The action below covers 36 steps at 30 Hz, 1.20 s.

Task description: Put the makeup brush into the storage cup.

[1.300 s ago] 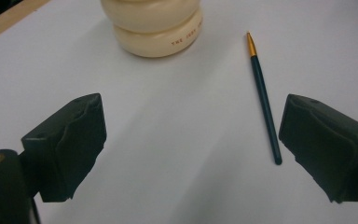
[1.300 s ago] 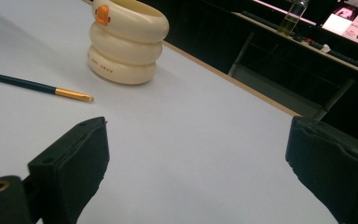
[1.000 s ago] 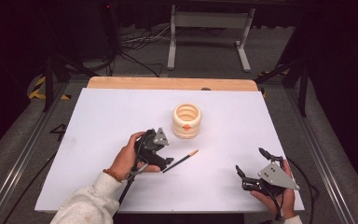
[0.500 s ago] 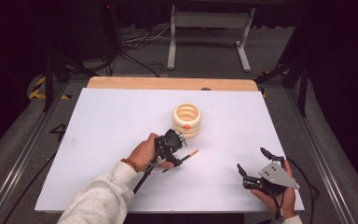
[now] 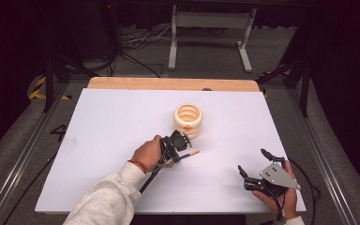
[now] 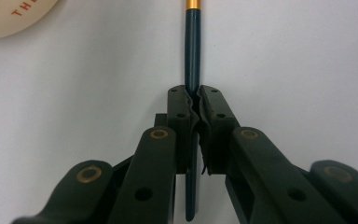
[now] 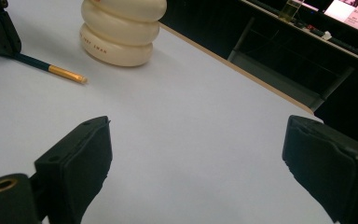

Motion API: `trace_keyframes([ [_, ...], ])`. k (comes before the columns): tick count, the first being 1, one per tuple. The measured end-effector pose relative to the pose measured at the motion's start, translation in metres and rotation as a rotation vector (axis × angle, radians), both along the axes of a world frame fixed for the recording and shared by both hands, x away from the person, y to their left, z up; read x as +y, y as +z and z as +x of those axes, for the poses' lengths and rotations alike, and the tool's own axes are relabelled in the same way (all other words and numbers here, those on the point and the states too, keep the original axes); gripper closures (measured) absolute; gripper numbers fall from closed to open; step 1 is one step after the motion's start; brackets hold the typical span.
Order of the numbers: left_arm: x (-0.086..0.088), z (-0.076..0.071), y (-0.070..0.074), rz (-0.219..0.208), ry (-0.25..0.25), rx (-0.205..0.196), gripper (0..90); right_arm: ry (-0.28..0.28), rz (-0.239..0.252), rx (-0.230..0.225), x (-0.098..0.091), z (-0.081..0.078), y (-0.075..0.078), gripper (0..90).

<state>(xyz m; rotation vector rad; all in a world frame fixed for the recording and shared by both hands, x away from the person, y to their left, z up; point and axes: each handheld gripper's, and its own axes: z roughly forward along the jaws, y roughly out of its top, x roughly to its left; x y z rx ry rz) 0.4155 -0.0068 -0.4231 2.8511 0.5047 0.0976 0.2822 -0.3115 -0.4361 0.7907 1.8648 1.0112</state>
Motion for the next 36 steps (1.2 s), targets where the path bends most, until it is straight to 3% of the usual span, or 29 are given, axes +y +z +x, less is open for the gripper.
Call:
trace_keyframes([
  [5,0.006,-0.003,0.0,-0.038,0.014,-0.018,83.9,-0.002,0.001,-0.002,-0.001,0.0,0.0,8.6],
  [11,0.021,-0.005,0.008,-0.133,0.026,-0.041,83.9,-0.009,0.008,-0.003,-0.001,0.0,0.0,8.6],
  [14,0.026,-0.006,0.012,-0.158,0.031,-0.05,83.9,-0.01,0.008,-0.006,-0.001,0.0,0.001,8.6],
  [15,0.032,-0.007,0.015,-0.196,0.034,-0.062,83.9,-0.01,0.01,-0.007,-0.001,0.0,0.001,8.6],
  [20,0.045,-0.007,0.023,-0.263,0.06,-0.089,83.9,-0.011,0.015,-0.009,-0.002,0.0,0.001,8.5],
  [21,0.052,-0.008,0.026,-0.299,0.068,-0.094,83.9,-0.01,0.017,-0.008,-0.002,0.0,0.001,8.5],
  [25,0.06,-0.01,0.029,-0.337,0.077,-0.104,83.9,-0.011,0.017,-0.012,-0.002,0.0,0.001,8.5],
  [36,0.084,-0.016,0.038,-0.521,0.102,-0.176,83.9,-0.016,0.031,-0.017,-0.003,0.0,0.001,8.5],
])
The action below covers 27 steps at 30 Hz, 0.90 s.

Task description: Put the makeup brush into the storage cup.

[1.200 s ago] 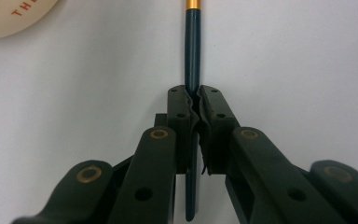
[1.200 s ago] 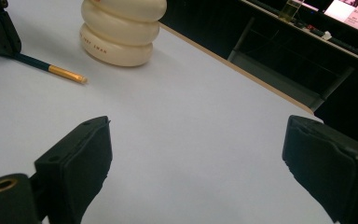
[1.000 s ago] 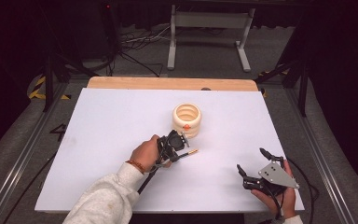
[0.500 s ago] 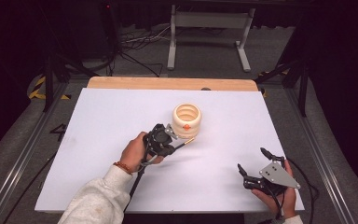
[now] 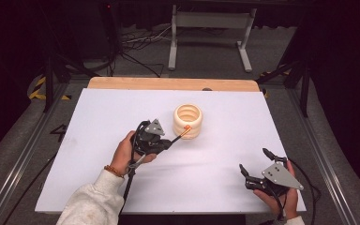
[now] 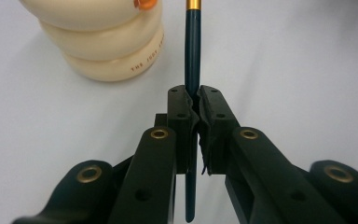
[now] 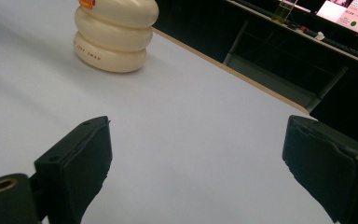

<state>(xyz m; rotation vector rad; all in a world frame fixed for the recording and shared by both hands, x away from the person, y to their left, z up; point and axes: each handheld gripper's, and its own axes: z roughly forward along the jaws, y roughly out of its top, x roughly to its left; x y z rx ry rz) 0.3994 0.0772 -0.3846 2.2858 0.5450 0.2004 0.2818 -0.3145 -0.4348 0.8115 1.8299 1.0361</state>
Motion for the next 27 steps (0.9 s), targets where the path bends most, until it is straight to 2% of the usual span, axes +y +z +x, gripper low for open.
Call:
trace_keyframes([
  [1,0.0,0.0,0.0,0.0,0.0,0.0,83.9,0.0,0.0,0.0,0.0,0.0,0.0,8.5],
  [3,0.003,0.0,0.0,-0.055,-0.002,-0.002,83.9,0.0,-0.001,-0.001,0.0,0.0,0.0,8.5],
  [5,0.003,0.0,0.0,-0.066,0.004,-0.024,83.9,-0.003,0.002,-0.003,0.0,0.0,0.0,8.5],
  [8,0.005,-0.001,0.003,-0.109,0.018,-0.058,83.9,-0.007,0.006,-0.004,-0.001,0.0,0.0,8.5],
  [9,0.005,-0.001,0.003,-0.109,0.018,-0.058,83.9,-0.007,0.006,-0.004,-0.001,0.0,0.0,8.5],
  [11,0.007,-0.001,0.004,-0.143,0.031,-0.076,83.9,-0.008,0.008,-0.003,-0.001,0.0,0.001,8.5],
  [12,0.007,-0.001,0.004,-0.143,0.031,-0.076,83.9,-0.008,0.008,-0.003,-0.001,0.0,0.001,8.5],
  [17,0.011,0.002,0.004,-0.216,0.04,-0.089,83.9,-0.005,0.007,-0.003,-0.001,0.0,0.001,8.4],
  [19,0.011,0.003,0.004,-0.232,0.042,-0.093,83.9,-0.006,0.007,-0.004,-0.001,0.0,0.001,8.4],
  [24,0.01,0.005,0.006,-0.278,0.044,-0.121,83.9,-0.004,0.008,-0.005,-0.001,0.0,0.001,8.5],
  [27,0.01,0.006,0.008,-0.319,0.05,-0.136,83.9,-0.004,0.008,-0.005,-0.001,0.0,0.001,8.5],
])
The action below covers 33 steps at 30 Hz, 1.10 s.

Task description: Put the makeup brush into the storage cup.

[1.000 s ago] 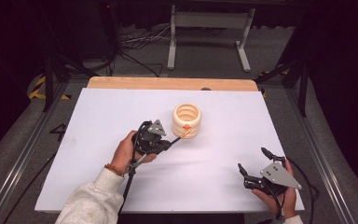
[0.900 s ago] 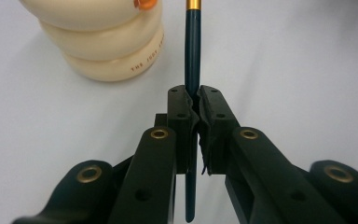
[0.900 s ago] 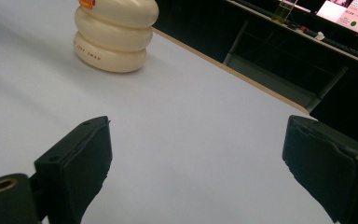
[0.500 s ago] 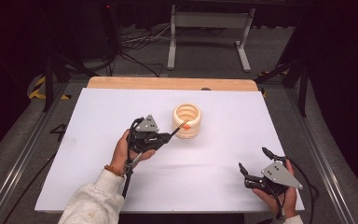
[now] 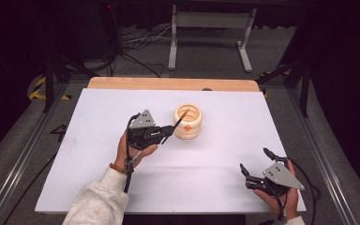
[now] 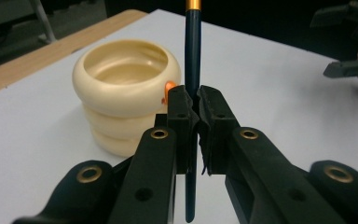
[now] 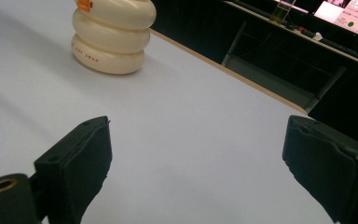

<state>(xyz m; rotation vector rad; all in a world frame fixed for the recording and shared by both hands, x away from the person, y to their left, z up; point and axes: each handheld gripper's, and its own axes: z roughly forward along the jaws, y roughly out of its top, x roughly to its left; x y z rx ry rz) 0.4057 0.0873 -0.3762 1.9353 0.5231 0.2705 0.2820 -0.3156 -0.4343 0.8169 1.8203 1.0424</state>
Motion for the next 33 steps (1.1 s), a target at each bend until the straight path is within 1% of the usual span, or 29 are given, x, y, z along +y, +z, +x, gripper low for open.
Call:
trace_keyframes([
  [1,0.0,0.001,0.001,-0.006,-0.006,-0.002,83.9,0.0,-0.001,0.0,0.0,0.0,0.0,8.4],
  [2,0.0,0.001,0.002,-0.022,0.005,-0.004,83.9,0.0,-0.001,0.0,0.0,0.0,0.0,8.5],
  [3,0.0,0.001,0.003,-0.034,0.003,-0.003,83.9,0.0,-0.002,0.0,0.0,0.0,0.0,8.5],
  [4,0.0,0.002,0.004,-0.041,-0.005,-0.012,83.9,0.001,-0.001,-0.001,0.0,0.0,0.0,8.4],
  [6,0.0,0.003,0.006,-0.065,0.005,-0.015,83.9,0.0,-0.001,-0.001,0.0,0.0,0.0,8.5],
  [7,0.001,0.004,0.007,-0.073,0.002,-0.025,83.9,0.0,0.0,-0.001,0.0,0.0,0.0,8.5],
  [9,0.001,0.006,0.009,-0.089,0.014,-0.029,83.9,0.0,0.0,-0.001,0.0,0.0,0.0,8.4],
  [10,0.001,0.008,0.009,-0.092,0.01,-0.034,83.8,0.001,0.0,-0.001,0.0,0.0,0.0,8.4],
  [11,0.001,0.008,0.01,-0.103,0.012,-0.029,83.8,0.0,0.0,-0.001,0.0,0.0,0.0,8.5],
  [14,0.0,0.011,0.012,-0.109,0.013,-0.037,83.9,0.001,0.0,-0.001,0.0,0.0,0.0,8.4],
  [15,0.0,0.012,0.013,-0.121,0.019,-0.041,83.9,0.001,0.001,-0.002,0.0,0.0,0.0,8.4],
  [17,0.0,0.015,0.015,-0.125,0.016,-0.053,83.9,0.001,0.001,-0.001,0.0,0.0,0.0,8.4],
  [18,0.0,0.017,0.016,-0.133,0.019,-0.059,83.9,0.0,0.0,-0.002,0.0,0.0,0.0,8.4],
  [19,-0.001,0.018,0.017,-0.139,0.02,-0.055,83.9,0.001,0.002,-0.002,0.0,0.0,0.0,8.4],
  [21,-0.001,0.02,0.018,-0.148,0.02,-0.057,83.9,0.001,0.001,-0.002,0.0,0.0,0.0,8.4],
  [23,-0.003,0.023,0.019,-0.159,0.023,-0.069,83.9,0.001,0.002,-0.003,0.0,0.0,0.0,8.4],
  [26,-0.007,0.027,0.021,-0.165,0.022,-0.08,83.8,0.0,0.004,-0.005,-0.001,0.0,0.0,8.4],
  [28,-0.008,0.028,0.022,-0.166,0.02,-0.079,83.9,-0.001,0.004,-0.006,-0.001,0.0,0.0,8.4],
  [29,-0.009,0.03,0.022,-0.165,0.023,-0.086,83.9,0.0,0.005,-0.006,-0.001,0.0,0.0,8.4],
  [30,-0.011,0.033,0.023,-0.176,0.017,-0.083,83.9,0.0,0.006,-0.006,-0.001,0.0,0.0,8.4],
  [33,-0.014,0.038,0.025,-0.181,0.008,-0.094,83.8,-0.001,0.006,-0.007,-0.001,0.0,0.0,8.4],
])
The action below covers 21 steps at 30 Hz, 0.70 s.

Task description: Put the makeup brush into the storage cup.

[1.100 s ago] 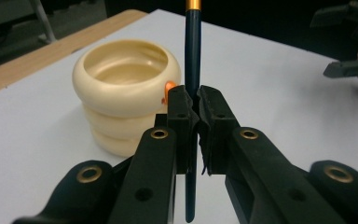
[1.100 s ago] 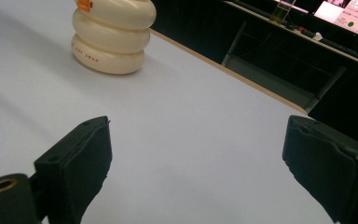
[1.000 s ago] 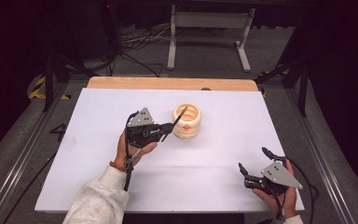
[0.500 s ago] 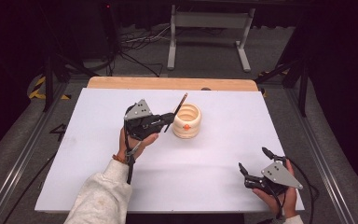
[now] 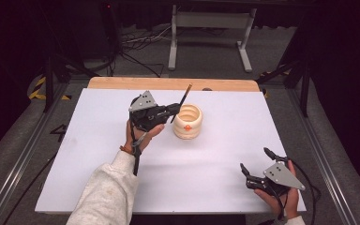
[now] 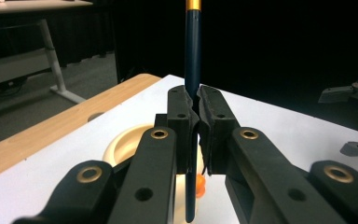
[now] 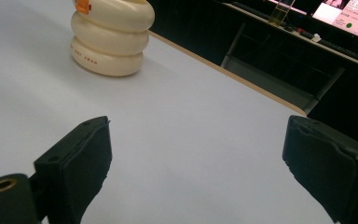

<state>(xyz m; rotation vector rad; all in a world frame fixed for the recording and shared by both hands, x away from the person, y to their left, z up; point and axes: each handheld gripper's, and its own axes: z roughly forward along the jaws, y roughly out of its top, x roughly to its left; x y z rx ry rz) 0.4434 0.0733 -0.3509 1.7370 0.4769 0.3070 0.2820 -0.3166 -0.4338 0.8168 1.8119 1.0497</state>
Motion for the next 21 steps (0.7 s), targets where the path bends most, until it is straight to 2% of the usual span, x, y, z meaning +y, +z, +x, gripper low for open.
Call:
trace_keyframes([
  [5,-0.005,0.006,0.002,-0.01,-0.002,-0.017,83.9,0.0,-0.001,-0.001,0.0,0.0,0.0,8.4],
  [10,-0.011,0.013,0.002,-0.042,-0.017,-0.029,83.9,-0.002,0.002,-0.002,-0.001,0.0,0.0,8.4],
  [11,-0.013,0.014,0.002,-0.032,-0.017,-0.032,83.9,-0.001,0.003,-0.002,-0.001,0.0,0.0,8.4],
  [16,-0.019,0.021,-0.003,-0.055,-0.023,-0.027,83.9,-0.001,0.004,-0.002,-0.001,0.0,0.0,8.4],
  [21,-0.024,0.029,-0.006,-0.071,-0.027,-0.043,83.8,0.0,0.003,-0.002,-0.001,0.0,0.0,8.4],
])
